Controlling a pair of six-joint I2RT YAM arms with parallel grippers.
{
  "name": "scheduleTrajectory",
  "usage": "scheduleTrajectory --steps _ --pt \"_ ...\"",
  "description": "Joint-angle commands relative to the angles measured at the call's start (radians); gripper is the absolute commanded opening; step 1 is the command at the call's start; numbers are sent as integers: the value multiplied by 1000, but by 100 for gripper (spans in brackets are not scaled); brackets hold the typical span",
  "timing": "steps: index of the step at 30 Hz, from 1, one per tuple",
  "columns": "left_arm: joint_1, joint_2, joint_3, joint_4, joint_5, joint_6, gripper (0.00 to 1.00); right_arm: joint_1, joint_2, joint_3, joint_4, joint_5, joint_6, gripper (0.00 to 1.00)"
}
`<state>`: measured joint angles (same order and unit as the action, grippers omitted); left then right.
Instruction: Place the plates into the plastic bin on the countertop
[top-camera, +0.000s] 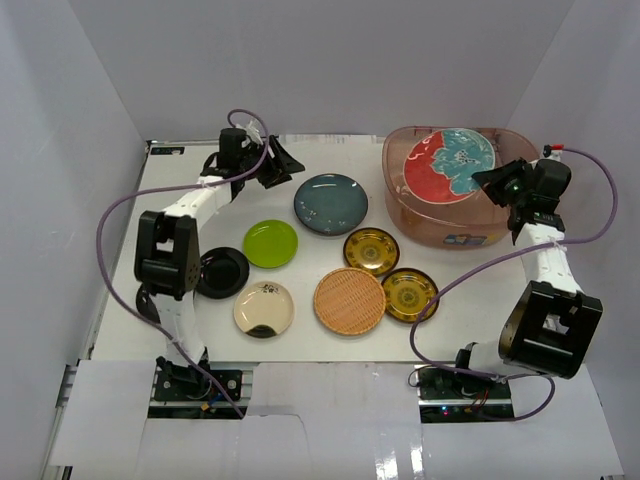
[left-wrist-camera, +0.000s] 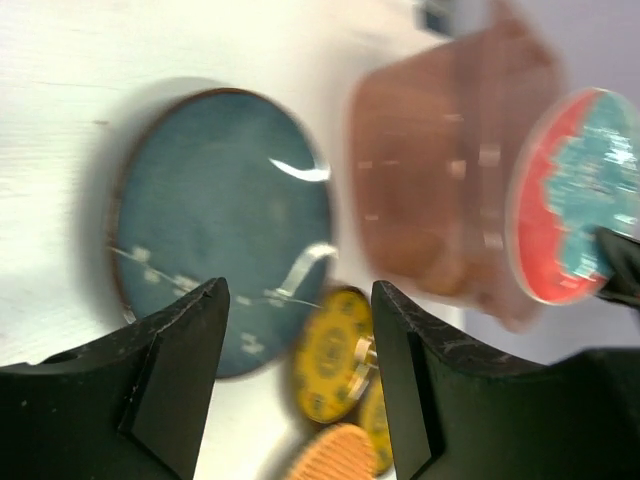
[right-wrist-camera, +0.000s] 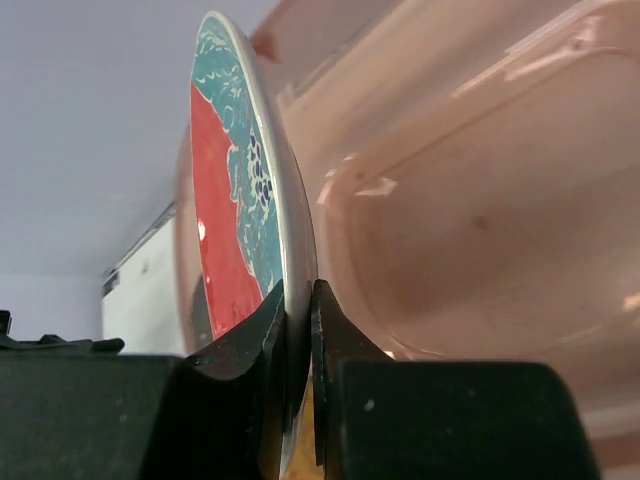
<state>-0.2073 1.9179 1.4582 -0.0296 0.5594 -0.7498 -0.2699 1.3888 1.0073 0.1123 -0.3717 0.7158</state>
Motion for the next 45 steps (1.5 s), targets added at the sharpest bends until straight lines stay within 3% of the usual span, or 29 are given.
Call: scheduleTrajectory --steps 1,5,11,14,15,18,25,26,27,29,34,38,45 --pt "-4 146 170 -249 -107 156 70 -22 -2 34 32 25 -42 8" --pt "-6 290 356 -392 -142 231 72 -22 99 122 -46 80 -131 8" --pt "-7 516 626 -568 -86 313 71 -22 222 209 -147 131 -217 12" --pt "-9 553 646 -584 -33 326 67 -18 262 217 -166 125 -249 27" --pt "-9 569 646 -583 8 326 66 -17 279 217 -169 120 -257 42" --pt "-9 586 640 -583 81 328 64 -14 311 232 -194 108 -269 62" --pt "-12 596 604 -582 174 337 59 17 311 295 -262 183 -309 98" --pt "-15 595 594 -581 169 345 57 26 300 309 -282 248 -344 98" --pt "-17 592 576 -581 159 348 52 65 294 348 -304 301 -367 90" --pt "-18 581 550 -558 137 348 44 112 291 395 -364 443 -416 90" --pt "-17 534 481 -494 120 308 0 155 248 418 -372 421 -435 90" --pt "-7 458 436 -411 120 264 0 156 214 399 -375 387 -438 90" --pt "2 221 246 -175 240 104 0 155 197 329 -358 341 -446 91"
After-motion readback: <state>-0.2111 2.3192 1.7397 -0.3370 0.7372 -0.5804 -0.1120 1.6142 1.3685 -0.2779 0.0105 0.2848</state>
